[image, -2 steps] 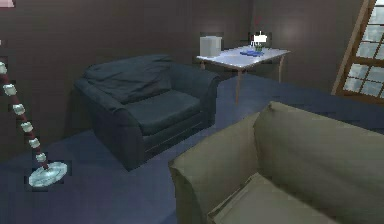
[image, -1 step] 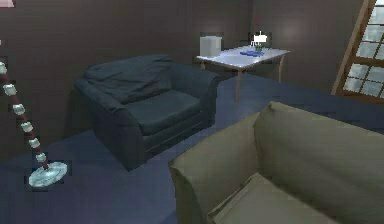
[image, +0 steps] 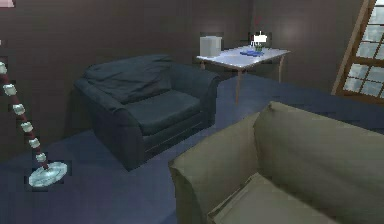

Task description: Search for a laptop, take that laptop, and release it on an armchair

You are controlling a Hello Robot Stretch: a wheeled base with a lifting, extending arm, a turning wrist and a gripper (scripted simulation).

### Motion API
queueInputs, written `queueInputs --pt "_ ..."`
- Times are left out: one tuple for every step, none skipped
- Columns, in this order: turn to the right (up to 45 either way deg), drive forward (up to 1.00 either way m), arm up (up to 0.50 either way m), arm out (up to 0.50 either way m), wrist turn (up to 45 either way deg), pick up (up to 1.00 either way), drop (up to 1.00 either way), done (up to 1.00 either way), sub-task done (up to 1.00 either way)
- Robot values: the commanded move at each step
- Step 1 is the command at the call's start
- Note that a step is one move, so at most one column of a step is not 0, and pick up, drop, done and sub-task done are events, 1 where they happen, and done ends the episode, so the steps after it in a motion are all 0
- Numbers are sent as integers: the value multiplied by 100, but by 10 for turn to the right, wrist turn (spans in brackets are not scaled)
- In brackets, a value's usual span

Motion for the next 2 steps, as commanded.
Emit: queueInputs --pt "0 0 6 0 0 0 0 0 0" --pt "0 0 0 0 -450 0 0 0 0"
